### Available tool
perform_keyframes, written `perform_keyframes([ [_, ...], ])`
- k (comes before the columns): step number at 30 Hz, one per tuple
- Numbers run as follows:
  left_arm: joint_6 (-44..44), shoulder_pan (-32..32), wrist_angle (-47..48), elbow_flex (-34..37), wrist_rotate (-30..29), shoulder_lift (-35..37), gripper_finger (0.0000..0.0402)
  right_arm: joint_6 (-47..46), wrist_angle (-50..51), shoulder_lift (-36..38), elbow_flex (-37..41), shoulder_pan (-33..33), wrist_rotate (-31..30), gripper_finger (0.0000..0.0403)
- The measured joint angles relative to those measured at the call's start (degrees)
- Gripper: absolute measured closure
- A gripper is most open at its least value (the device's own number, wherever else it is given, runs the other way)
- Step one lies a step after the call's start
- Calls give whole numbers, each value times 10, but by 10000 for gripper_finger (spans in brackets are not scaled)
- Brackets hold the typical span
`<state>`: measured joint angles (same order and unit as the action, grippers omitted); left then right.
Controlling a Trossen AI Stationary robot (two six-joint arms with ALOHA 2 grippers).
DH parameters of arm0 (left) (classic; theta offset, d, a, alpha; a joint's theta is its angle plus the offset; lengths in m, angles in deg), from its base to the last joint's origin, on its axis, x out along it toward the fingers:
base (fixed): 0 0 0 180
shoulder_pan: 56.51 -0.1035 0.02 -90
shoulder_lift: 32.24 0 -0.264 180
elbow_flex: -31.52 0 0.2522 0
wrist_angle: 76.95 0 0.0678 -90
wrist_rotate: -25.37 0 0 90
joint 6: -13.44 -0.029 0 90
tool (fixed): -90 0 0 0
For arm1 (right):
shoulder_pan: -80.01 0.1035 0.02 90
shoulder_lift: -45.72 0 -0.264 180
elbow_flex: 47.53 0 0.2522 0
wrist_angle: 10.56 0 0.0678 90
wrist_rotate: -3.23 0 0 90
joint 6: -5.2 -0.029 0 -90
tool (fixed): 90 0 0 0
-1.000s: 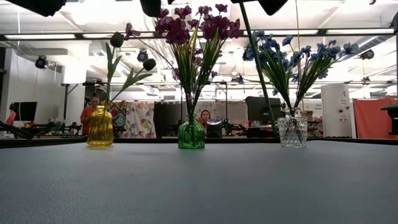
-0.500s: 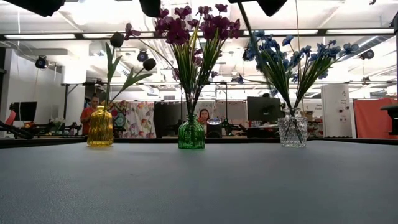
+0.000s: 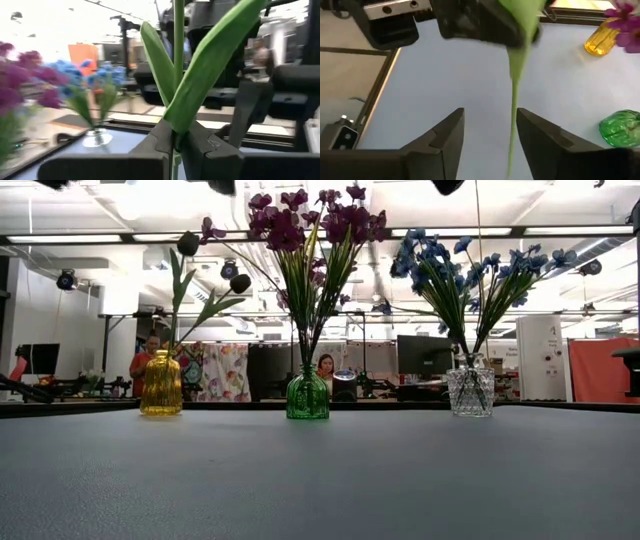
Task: Sort flowers into vase by color
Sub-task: Put the black tulip into the yellow vase
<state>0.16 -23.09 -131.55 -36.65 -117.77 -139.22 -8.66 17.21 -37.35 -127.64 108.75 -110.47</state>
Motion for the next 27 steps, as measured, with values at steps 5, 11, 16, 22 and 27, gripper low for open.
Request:
perform_keyframes([
  [5, -80, 39, 3, 2, -111, 43, 401, -12, 31, 41, 0, 0, 0, 211],
  [11, -247, 73, 4, 2, -361, 128, 401, -10, 42, 82, 0, 0, -1, 202],
  [16, -312, 60, 5, 18, -365, 211, 401, 6, 40, 88, 0, 0, -3, 202],
  [22, -376, 34, 7, 57, -370, 314, 401, 18, 39, 78, 0, 0, -3, 202],
  [27, -369, -2, 9, 132, -370, 399, 402, 27, 39, 79, 0, 0, -3, 202],
])
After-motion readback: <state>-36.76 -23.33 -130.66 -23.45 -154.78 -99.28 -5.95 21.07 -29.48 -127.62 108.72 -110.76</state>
